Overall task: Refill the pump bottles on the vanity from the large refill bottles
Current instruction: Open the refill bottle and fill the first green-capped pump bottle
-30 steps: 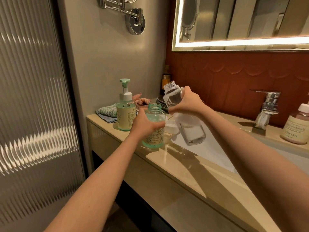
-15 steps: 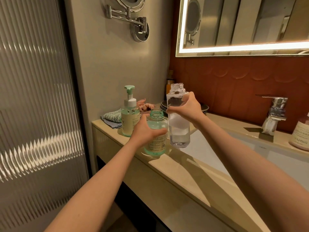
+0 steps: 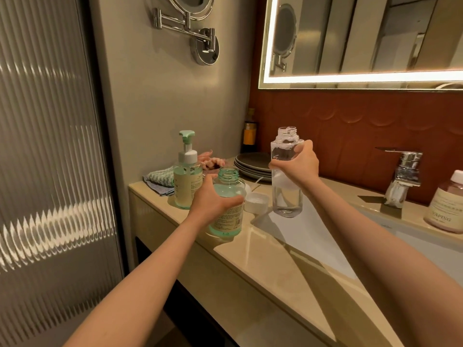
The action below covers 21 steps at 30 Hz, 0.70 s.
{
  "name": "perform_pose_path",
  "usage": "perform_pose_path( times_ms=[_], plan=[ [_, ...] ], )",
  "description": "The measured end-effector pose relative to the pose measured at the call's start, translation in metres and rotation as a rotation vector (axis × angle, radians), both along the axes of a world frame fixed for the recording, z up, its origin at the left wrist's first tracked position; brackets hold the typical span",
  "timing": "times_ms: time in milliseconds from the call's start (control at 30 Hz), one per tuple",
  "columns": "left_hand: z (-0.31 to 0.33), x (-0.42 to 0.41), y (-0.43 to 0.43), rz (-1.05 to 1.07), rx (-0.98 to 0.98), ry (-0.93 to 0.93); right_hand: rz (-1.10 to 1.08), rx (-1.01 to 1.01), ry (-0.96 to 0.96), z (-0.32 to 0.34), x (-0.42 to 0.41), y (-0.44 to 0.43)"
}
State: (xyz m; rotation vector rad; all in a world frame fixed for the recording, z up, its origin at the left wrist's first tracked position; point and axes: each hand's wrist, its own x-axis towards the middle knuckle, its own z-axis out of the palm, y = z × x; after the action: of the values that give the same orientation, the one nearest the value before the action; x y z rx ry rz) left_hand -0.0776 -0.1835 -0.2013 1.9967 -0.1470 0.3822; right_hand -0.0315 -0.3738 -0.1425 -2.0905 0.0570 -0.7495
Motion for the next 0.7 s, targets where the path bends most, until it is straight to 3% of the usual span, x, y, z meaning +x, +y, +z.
perform_pose_path(
  times_ms=[700],
  plan=[
    [-0.009,0.033,-0.01,0.026,-0.041,-0.014,0.0,0.242,0.069,-0.02,0.079,-0.001]
  ],
)
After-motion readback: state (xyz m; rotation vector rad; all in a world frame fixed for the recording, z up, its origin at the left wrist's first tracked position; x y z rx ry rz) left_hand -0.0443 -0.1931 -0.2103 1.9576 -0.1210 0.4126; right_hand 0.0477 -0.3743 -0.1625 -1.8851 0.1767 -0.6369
